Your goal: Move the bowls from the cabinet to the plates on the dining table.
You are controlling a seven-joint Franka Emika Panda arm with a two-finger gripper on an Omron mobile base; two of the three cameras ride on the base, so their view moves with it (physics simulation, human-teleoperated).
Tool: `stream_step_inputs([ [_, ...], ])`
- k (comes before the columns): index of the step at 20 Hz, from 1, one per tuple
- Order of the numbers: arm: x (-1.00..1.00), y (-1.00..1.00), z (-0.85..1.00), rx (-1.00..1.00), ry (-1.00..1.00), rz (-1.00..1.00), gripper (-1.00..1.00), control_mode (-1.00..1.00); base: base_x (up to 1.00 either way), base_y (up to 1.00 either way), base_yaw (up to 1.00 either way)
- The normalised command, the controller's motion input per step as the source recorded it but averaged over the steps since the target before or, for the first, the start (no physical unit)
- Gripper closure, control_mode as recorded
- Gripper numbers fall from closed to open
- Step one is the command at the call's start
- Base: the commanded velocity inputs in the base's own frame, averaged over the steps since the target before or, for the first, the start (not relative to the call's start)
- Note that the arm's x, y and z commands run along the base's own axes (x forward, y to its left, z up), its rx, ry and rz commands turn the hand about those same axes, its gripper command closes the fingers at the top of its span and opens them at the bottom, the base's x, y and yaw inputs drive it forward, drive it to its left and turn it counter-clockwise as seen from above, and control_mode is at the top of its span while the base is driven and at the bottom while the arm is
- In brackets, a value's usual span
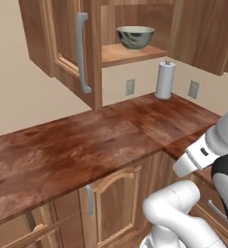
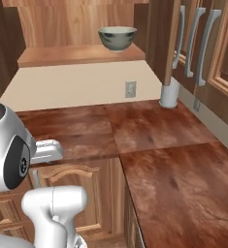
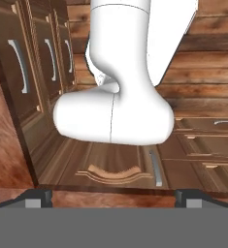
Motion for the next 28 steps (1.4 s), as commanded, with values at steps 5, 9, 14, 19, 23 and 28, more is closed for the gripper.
stream_step_inputs([
  [5, 0.0, 0.0, 0.0, 0.0, 0.0, 0.0, -1.0, 1.0, 0.02, -0.23, 0.21],
  [9, 0.0, 0.0, 0.0, 0.0, 0.0, 0.0, -1.0, 1.0, 0.15, -0.03, 0.02],
  [14, 0.0, 0.0, 0.0, 0.0, 0.0, 0.0, -1.0, 1.0, 0.31, -0.13, 0.0],
  [19, 0.0, 0.0, 0.0, 0.0, 0.0, 0.0, -1.0, 1.0, 0.48, -0.13, 0.0],
  [23, 0.0, 0.0, 0.0, 0.0, 0.0, 0.0, -1.0, 1.0, 0.38, -0.08, 0.0],
  [28, 0.0, 0.0, 0.0, 0.0, 0.0, 0.0, -1.0, 1.0, 0.39, -0.11, 0.0],
])
